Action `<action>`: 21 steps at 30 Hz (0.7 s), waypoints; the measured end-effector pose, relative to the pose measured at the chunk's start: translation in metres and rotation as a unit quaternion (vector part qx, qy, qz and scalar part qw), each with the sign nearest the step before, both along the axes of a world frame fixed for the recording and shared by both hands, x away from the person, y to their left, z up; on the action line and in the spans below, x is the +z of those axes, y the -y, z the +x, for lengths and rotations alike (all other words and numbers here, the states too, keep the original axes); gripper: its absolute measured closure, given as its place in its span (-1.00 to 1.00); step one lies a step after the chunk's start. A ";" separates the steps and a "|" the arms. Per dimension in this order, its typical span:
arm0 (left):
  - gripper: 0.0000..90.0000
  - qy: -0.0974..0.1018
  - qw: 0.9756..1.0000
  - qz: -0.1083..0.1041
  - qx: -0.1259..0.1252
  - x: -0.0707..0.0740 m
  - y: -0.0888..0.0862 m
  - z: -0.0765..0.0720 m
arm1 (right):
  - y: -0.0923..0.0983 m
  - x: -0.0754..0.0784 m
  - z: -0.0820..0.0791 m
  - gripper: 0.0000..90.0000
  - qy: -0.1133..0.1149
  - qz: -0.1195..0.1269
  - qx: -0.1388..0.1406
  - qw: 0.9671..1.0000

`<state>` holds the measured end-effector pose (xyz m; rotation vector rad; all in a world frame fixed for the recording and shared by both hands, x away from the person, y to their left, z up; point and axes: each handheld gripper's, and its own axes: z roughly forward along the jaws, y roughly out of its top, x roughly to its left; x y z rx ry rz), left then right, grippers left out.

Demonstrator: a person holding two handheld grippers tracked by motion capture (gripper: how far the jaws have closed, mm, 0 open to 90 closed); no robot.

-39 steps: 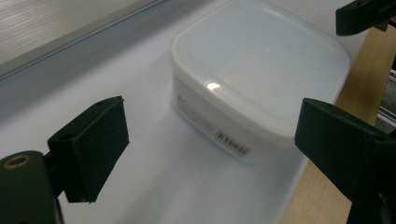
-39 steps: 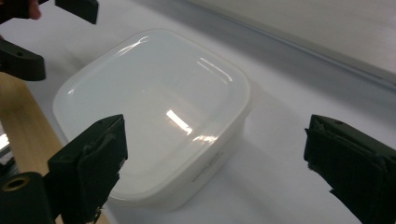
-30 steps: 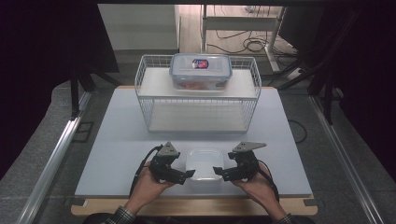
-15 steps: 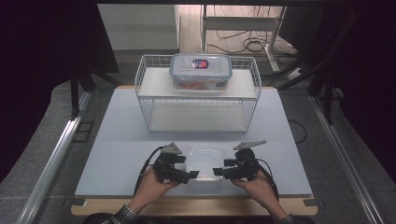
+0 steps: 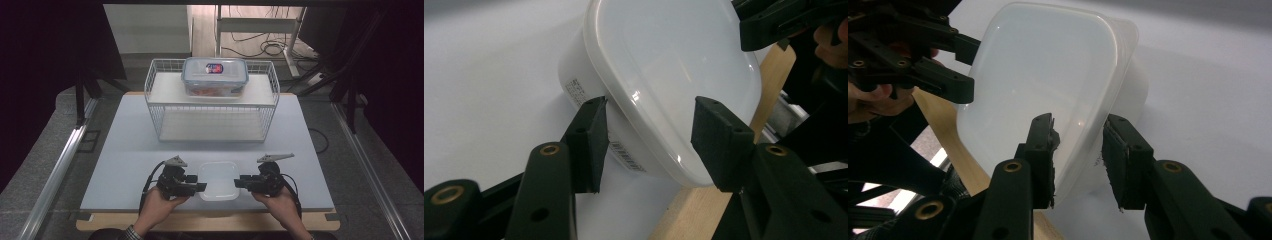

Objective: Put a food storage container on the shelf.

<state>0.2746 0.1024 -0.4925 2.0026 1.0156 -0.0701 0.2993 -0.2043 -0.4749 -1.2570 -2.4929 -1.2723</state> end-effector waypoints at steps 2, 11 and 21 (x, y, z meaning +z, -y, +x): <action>0.28 -0.001 1.000 -0.008 0.004 0.001 -0.003 -0.001 | 0.000 -0.001 -0.001 0.47 -0.002 0.003 -0.007 1.000; 0.68 -0.003 0.999 -0.039 0.031 0.003 -0.009 -0.004 | 0.004 0.002 -0.006 0.70 0.005 0.024 -0.050 0.998; 0.77 0.019 0.998 -0.033 0.049 0.002 -0.008 -0.002 | -0.002 0.002 -0.011 0.73 0.057 0.004 -0.057 0.997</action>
